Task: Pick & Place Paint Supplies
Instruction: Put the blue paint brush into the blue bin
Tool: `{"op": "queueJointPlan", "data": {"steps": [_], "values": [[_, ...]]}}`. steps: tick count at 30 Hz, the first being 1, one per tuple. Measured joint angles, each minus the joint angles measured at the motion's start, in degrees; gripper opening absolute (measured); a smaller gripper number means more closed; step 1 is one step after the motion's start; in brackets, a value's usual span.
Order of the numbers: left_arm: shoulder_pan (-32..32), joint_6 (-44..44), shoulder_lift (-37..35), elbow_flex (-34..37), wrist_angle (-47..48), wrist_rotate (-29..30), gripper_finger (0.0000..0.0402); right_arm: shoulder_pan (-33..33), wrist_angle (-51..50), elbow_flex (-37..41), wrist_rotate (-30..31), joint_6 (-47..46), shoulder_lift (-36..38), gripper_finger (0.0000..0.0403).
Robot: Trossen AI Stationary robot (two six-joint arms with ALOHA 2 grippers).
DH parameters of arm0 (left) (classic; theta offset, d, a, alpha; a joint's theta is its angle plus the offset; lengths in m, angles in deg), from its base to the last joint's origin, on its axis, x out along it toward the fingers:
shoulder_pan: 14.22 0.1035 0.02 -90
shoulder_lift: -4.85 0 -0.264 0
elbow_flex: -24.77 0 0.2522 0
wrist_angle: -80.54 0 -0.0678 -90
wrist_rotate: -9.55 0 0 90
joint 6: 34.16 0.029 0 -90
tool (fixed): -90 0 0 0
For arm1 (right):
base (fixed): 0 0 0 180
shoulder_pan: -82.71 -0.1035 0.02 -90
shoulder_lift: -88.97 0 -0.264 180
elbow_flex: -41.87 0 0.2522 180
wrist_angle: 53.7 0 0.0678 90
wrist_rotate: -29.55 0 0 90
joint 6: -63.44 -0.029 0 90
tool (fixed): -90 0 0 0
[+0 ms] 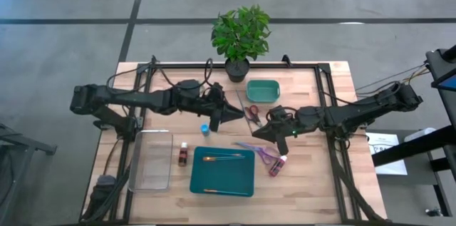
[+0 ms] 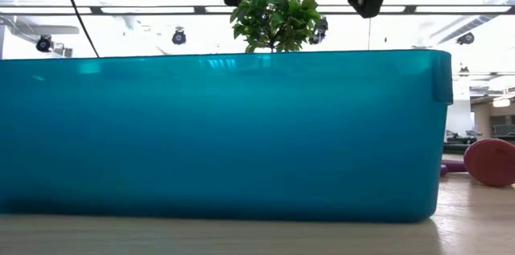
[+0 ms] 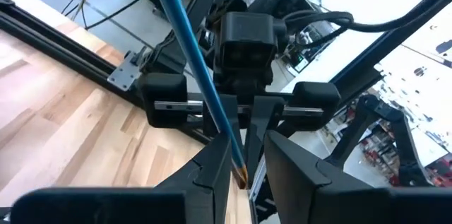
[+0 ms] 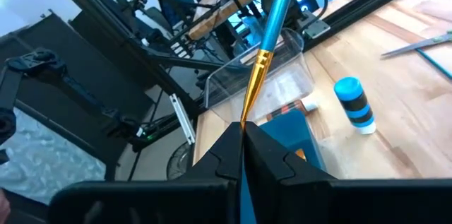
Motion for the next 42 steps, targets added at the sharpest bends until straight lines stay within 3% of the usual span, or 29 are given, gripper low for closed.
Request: {"op": "queueJointPlan", "data": {"steps": [31,42], "values": [[1.61,-0.9,0.0,0.0,1.12,3.1,0.0096,0.11,0.05,0.0,-2.17,0.85,-0.02,0.0008],[1.61,-1.4,0.0,0.0,-2.89,3.05,0.0094,0.33,-0.29,0.0,-2.17,0.67,-0.04,0.0008]]}}
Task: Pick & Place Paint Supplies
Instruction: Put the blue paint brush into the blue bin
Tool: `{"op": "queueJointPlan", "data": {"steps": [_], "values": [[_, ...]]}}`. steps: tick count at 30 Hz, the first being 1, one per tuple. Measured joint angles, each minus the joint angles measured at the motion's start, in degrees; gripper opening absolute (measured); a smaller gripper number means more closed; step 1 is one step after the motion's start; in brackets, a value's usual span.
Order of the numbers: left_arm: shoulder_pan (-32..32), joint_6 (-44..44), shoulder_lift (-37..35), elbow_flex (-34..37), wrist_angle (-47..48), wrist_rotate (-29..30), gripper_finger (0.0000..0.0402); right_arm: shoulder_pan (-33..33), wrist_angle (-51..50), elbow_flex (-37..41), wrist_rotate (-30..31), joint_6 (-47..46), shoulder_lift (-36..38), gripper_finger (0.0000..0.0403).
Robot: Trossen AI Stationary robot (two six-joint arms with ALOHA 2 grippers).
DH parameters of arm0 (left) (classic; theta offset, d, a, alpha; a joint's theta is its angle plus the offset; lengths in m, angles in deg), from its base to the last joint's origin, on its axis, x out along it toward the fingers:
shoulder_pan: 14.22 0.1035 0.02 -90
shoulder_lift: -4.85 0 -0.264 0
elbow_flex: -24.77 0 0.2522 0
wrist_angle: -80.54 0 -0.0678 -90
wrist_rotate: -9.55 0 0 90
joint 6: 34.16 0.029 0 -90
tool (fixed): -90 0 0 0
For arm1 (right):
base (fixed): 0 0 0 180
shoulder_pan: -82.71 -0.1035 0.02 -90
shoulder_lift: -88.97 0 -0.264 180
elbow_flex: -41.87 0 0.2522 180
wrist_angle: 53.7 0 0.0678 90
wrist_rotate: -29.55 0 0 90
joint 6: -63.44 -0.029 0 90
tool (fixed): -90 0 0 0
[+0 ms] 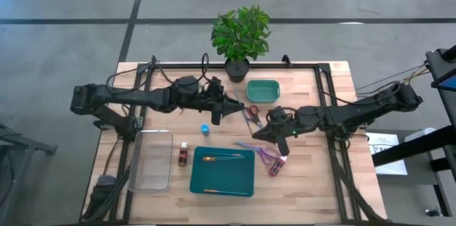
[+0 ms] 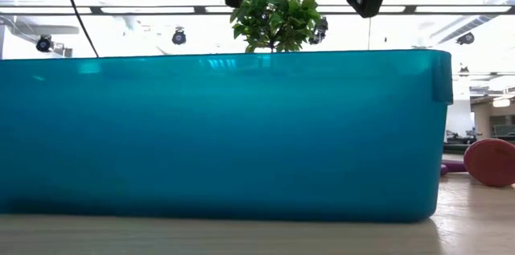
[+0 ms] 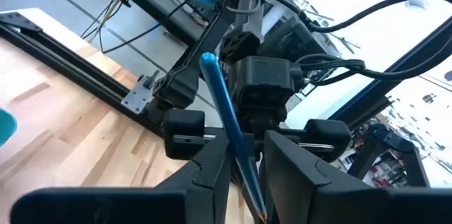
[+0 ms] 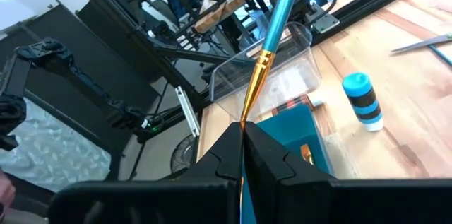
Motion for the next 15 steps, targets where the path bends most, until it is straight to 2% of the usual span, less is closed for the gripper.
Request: {"op": "queueJointPlan", "data": {"steps": [3,7,15], "values": [[-0.02,-0.86,0.0,0.0,0.08,-0.01,0.0074,0.0,-0.1,0.0,0.02,-0.02,0.0,0.0008],[-0.06,-1.28,-0.02,-0.02,0.03,-0.48,0.0019,0.02,-0.78,0.02,0.3,-0.02,-0.08,0.0008],[-0.04,-1.32,-0.07,-0.02,0.05,-0.71,0.0015,0.0,-0.22,0.02,0.25,0.0,-0.11,0.0008]]}}
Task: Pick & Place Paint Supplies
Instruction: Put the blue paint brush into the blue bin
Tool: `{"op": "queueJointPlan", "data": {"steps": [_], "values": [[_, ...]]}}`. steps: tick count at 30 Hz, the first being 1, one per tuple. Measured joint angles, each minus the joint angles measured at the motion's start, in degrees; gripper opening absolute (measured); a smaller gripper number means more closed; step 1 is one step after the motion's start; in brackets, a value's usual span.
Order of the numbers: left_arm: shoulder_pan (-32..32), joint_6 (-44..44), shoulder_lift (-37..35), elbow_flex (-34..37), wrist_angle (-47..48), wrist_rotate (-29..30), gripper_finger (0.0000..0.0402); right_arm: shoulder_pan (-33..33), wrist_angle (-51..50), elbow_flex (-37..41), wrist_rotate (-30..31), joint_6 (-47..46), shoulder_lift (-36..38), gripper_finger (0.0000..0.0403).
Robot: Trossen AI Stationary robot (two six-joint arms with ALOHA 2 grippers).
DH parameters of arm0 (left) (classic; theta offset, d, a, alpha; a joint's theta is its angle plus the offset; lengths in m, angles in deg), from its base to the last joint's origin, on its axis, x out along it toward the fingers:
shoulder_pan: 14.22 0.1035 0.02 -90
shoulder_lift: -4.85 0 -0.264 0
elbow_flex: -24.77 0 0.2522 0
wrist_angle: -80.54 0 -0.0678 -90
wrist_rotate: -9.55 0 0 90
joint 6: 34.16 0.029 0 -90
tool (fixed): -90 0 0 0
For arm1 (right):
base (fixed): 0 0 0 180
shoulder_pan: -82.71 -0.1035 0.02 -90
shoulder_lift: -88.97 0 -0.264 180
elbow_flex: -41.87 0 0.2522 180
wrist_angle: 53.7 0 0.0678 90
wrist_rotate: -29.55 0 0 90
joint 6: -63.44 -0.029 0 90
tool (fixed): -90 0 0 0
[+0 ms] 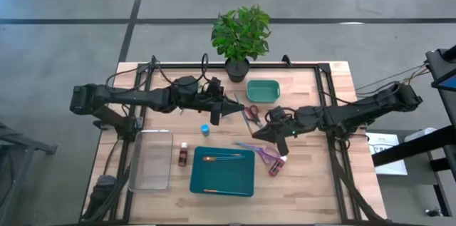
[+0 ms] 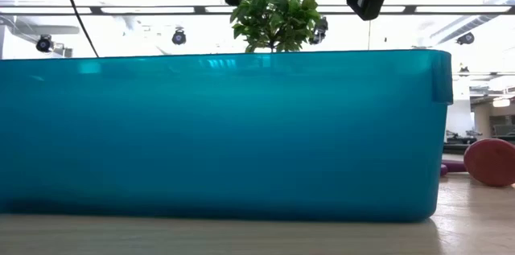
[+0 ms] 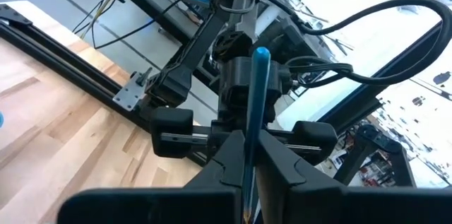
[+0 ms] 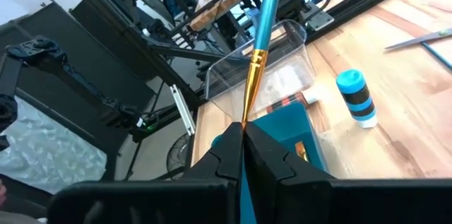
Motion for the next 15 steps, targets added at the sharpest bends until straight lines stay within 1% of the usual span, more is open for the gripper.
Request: {"op": "queueJointPlan", "data": {"steps": [7,15], "values": [[0.0,0.09,0.0,0.0,0.11,-0.51,0.0015,-0.04,0.24,0.0,0.69,-0.6,0.02,0.0008],[0.04,0.52,0.0,-0.02,0.24,-3.27,0.0015,-0.09,0.34,0.0,1.86,-1.0,0.02,0.0009]]}}
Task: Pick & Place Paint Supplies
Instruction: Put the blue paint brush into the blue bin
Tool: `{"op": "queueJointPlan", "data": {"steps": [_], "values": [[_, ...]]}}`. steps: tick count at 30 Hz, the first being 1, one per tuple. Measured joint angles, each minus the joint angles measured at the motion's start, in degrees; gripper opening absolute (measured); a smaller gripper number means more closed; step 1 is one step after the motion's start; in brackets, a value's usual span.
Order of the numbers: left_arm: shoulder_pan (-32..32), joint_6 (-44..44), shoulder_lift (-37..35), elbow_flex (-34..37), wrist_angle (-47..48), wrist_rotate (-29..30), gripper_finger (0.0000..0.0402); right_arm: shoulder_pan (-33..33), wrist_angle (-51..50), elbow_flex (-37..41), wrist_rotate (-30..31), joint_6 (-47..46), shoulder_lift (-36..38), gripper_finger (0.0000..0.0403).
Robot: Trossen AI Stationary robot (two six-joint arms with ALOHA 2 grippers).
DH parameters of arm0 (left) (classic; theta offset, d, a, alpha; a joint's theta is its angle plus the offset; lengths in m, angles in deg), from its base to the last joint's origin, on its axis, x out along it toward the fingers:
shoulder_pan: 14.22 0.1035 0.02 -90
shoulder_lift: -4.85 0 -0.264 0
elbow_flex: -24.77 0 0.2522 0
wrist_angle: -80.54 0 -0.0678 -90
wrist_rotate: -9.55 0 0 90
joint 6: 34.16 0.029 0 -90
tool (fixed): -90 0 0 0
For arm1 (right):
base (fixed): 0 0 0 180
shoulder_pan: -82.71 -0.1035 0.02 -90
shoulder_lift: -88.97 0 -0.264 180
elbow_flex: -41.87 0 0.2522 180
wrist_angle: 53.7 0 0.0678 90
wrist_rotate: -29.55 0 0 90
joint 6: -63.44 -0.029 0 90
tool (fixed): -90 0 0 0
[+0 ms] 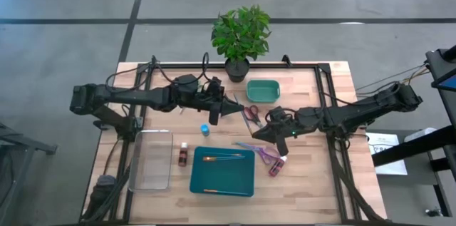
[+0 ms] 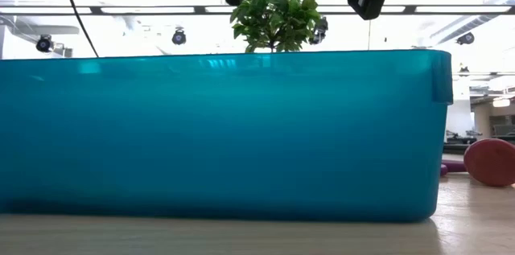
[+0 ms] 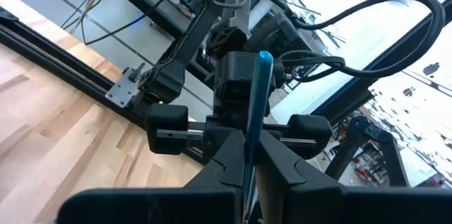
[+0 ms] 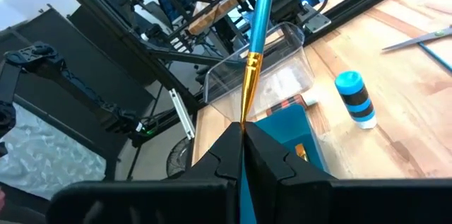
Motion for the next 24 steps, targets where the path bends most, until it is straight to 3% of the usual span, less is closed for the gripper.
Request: {"op": "queueJointPlan", "data": {"steps": [6,17,24], "values": [[-0.13,0.67,0.22,0.04,1.61,-1.27,0.0015,0.15,0.95,-0.11,0.88,-2.23,0.28,0.004],[-0.17,2.53,0.13,0.04,5.08,-5.36,0.0014,0.1,0.26,-0.07,3.97,-3.13,0.2,0.0206],[-1.99,6.53,0.11,0.04,10.78,-11.24,0.0014,0.13,0.17,-0.07,6.72,-4.0,0.24,0.0237]]}}
